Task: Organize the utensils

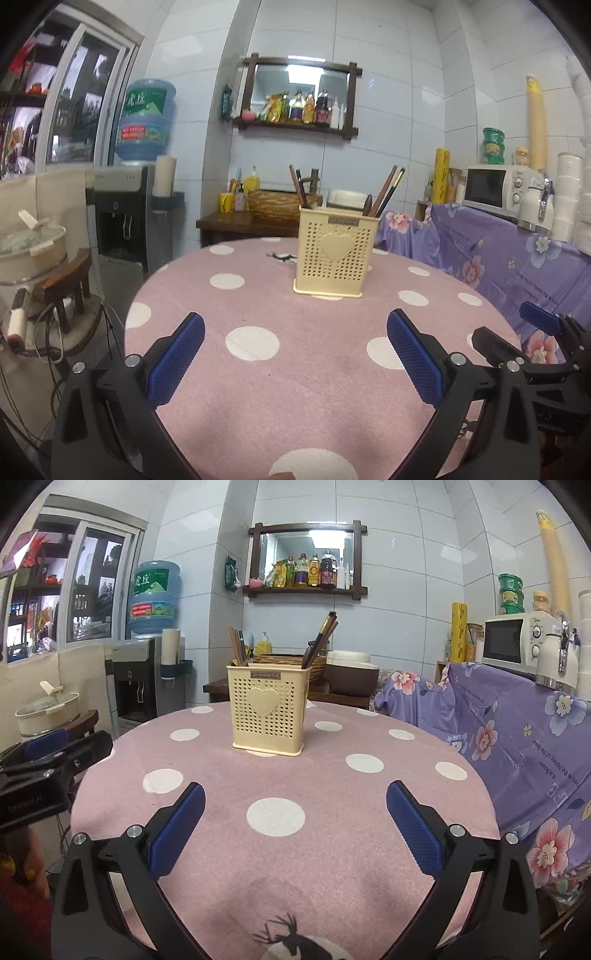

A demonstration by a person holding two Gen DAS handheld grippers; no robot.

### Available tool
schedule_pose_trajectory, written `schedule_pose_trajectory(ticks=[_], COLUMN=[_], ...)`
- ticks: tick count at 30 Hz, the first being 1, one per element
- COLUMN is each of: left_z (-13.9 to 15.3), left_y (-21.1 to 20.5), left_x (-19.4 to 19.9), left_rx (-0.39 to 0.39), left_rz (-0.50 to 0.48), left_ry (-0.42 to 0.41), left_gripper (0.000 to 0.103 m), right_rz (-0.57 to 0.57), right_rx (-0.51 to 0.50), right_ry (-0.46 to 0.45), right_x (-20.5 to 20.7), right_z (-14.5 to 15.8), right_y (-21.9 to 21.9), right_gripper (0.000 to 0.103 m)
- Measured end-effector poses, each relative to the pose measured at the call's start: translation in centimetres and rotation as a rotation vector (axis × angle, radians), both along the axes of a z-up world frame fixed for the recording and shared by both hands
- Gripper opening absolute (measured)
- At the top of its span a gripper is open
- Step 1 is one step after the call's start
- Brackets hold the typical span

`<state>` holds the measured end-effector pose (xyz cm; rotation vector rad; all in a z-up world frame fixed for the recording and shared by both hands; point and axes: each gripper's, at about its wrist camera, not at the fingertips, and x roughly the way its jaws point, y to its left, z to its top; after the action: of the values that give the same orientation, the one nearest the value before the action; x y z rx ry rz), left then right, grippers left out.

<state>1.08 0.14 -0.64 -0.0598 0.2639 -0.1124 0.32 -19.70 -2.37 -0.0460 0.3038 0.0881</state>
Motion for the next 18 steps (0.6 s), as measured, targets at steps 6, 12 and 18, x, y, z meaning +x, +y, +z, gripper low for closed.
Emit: schedule_pose_trajectory(ticks=[6, 12, 18], left_z=[0.5, 0.4, 0.3], left_y=[-0.3, 0.0, -0.1], left_x=[-0.8, -1.1, -1.3], left_rx=[0.018, 0.010, 0.008], left_rz=[-0.005, -0.008, -0.009], left_ry=[-0.041, -0.042, -0.043], left_gripper=[0.098, 0.098, 0.098], right_rz=[0.048, 0.044, 0.046], right_rx=[-0.011, -0.010, -0.008], right_ry=[-0.031, -0.046, -0.044], right_x=[-1.4, -1.8, -1.7], right_z=[0.8, 1.1, 1.1], right_y=[1.0, 1.0, 0.9], right_gripper=[0.097, 0.097, 0.097])
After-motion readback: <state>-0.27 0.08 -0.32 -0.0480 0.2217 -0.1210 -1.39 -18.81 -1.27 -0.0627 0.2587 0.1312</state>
